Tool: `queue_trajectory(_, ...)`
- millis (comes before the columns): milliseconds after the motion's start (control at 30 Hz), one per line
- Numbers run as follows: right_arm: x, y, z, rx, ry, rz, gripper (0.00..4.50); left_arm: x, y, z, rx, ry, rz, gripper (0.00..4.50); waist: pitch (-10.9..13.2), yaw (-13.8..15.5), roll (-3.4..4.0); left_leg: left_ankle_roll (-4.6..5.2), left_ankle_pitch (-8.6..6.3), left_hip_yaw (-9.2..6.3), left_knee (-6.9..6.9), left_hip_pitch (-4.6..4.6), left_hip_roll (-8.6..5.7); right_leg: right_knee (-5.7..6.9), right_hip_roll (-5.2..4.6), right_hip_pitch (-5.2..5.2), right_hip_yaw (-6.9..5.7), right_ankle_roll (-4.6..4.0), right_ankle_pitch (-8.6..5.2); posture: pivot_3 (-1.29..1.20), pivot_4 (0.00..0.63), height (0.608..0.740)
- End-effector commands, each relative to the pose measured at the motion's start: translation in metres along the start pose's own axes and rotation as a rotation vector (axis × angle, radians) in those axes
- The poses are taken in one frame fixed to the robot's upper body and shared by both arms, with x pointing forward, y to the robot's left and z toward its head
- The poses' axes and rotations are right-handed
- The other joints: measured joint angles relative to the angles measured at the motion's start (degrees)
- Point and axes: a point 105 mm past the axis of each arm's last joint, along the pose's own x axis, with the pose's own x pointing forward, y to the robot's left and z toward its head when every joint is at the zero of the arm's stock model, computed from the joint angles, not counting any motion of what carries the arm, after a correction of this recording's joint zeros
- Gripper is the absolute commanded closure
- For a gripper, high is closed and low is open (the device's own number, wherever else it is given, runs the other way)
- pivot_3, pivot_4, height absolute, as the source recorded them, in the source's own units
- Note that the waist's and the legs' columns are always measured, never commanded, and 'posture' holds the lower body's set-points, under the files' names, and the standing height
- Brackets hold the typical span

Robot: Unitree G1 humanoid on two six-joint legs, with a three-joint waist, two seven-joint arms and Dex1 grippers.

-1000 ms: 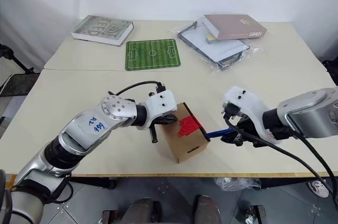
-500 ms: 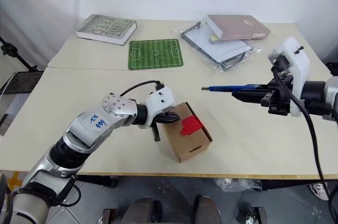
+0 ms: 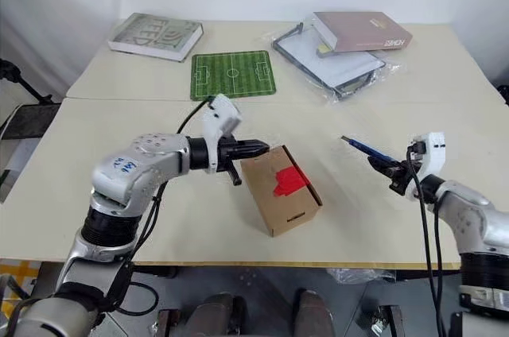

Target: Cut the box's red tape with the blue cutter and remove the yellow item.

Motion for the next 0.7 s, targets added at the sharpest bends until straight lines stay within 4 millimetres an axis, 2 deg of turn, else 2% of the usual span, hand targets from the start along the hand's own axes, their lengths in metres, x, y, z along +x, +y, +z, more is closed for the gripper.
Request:
queue_trajectory(33, -0.004, 0.000, 0.006, -0.052, -0.017, -0.020, 2.97, -0.016, 0.004, 0.014, 0.051, -0.042, 0.036, 4.50, 0.01, 0.14, 0.00, -0.02, 0.02, 0.00, 0.00, 0.00, -0.01, 0.00, 0.00, 0.01, -0.01, 0.00, 0.00, 0.00, 0.150, 0.740)
queue_trajectory(233, -0.024, 0.016, 0.014, -0.164, 0.005, -0.004, 0.96, -0.026, 0.015, -0.003, 0.062, 0.012, 0.100, 4.50, 0.04, 0.45, 0.04, -0.03, 0.03, -0.10, -0.04, -0.04, -0.06, -0.07, -0.01, 0.01, 0.02, 0.07, 0.04, 0.00, 0.150, 0.740)
queue_trajectory(333, -0.040, 0.027, 0.027, -0.261, 0.013, -0.017, 0.03, -0.025, 0.021, -0.013, 0.057, 0.026, 0.118, 4.50, 0.07, 0.70, 0.05, -0.03, 0.03, -0.13, -0.02, -0.07, -0.11, -0.13, -0.02, 0.03, 0.06, 0.14, 0.08, 0.00, 0.150, 0.740)
queue_trajectory(433, -0.054, 0.050, 0.026, -0.377, 0.082, 0.017, 0.03, -0.021, 0.026, -0.021, 0.053, 0.040, 0.120, 4.50, 0.08, 0.84, 0.07, -0.03, 0.02, -0.10, -0.03, -0.05, -0.12, -0.15, -0.02, 0.05, 0.08, 0.15, 0.08, 0.00, 0.150, 0.740)
queue_trajectory(533, -0.056, 0.068, 0.022, -0.447, 0.128, 0.051, 0.03, -0.020, 0.028, -0.027, 0.031, 0.061, 0.113, 4.50, 0.13, 0.80, -0.03, -0.03, 0.02, -0.12, -0.04, -0.05, -0.09, -0.17, 0.03, 0.05, 0.07, 0.15, 0.08, 0.00, 0.150, 0.740)
queue_trajectory(633, -0.048, 0.079, 0.027, -0.463, 0.110, 0.054, 0.66, -0.028, 0.031, -0.037, -0.037, 0.088, 0.127, 4.50, 0.16, 0.23, -0.06, -0.03, 0.02, -0.08, -0.03, -0.03, -0.09, -0.14, 0.02, 0.04, 0.13, 0.16, 0.09, 0.00, 0.150, 0.740)
queue_trajectory(700, -0.037, 0.091, 0.028, -0.477, 0.102, 0.098, 1.38, -0.038, 0.030, -0.051, -0.077, 0.143, 0.118, 4.50, 0.16, -0.08, -0.06, -0.03, 0.02, -0.06, -0.02, -0.01, -0.08, -0.10, 0.02, 0.03, 0.15, 0.16, 0.09, 0.00, 0.150, 0.740)
